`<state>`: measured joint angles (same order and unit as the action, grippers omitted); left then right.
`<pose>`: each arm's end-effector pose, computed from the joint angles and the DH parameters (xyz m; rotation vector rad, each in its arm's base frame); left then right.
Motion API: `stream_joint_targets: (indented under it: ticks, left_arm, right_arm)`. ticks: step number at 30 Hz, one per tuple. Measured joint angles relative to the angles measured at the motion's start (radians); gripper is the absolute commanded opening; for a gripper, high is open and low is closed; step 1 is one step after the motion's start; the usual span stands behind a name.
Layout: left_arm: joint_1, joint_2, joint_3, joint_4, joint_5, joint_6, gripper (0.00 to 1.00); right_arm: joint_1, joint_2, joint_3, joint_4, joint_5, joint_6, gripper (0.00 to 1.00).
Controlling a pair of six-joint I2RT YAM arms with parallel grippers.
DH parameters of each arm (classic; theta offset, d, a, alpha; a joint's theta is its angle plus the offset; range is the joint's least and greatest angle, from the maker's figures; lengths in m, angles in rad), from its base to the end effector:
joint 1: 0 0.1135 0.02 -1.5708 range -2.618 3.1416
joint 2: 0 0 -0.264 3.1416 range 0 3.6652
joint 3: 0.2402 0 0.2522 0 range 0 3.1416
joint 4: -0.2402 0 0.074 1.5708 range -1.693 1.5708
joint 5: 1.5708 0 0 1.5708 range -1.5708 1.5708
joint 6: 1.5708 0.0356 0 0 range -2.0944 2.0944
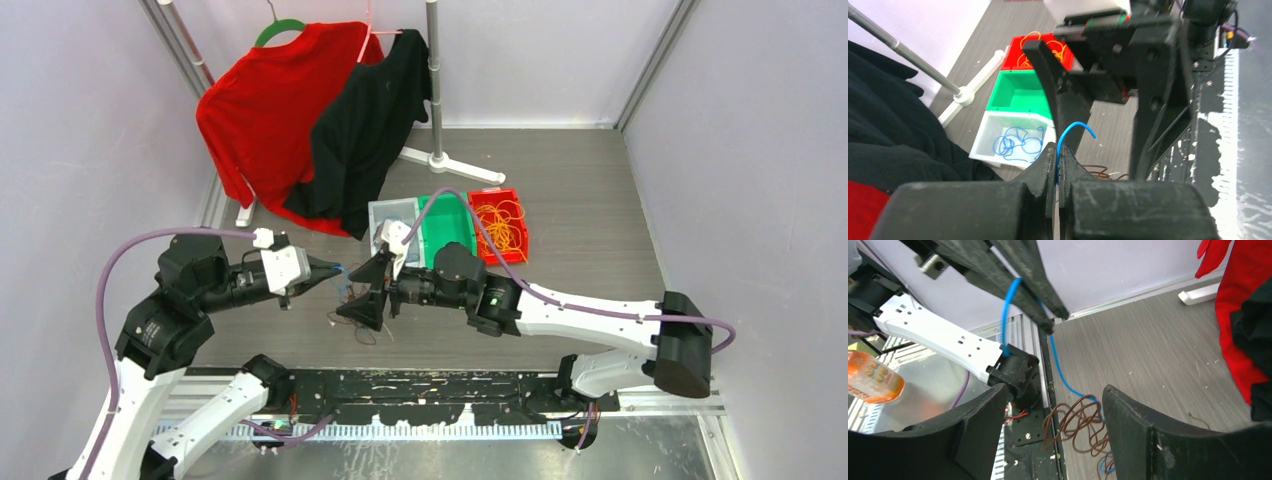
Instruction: Untangle the cables
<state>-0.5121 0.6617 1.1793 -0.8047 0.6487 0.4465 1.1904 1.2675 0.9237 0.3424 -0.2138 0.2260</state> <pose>0.0706 -0.0644 0.4201 1.2249 1.3812 -0.6456 0.1047 0.2821 0.3392 -0.9570 1.4326 1.2524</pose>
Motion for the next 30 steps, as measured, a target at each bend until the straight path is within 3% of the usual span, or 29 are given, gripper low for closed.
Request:
stream_joint_targets:
  ticks: [4, 10, 21, 30]
  left_arm:
    - [0.000, 0.012, 0.034, 0.000, 0.028, -0.040, 0.00]
    - [0.000, 0.023, 0.060, -0.012, 0.057, -0.063, 0.00]
    - [0.000, 0.087, 0.206, -0.029, 0.072, -0.074, 0.00]
    - [0.000, 0.148, 0.372, -0.024, 0.070, -0.071, 0.00]
  right_arm:
    - [0.000, 0.063, 0.020, 0.065, -0.005, -0.034, 0.67]
    - [0.000, 0.146, 0.036, 0.161, 0.010, -0.049, 0.49]
    - [-0.005, 0.289, -0.052, 0.356, 0.066, -0.007, 0.40]
    - [-0.016, 0.424, -0.131, 0.484, 0.132, 0.077, 0.39]
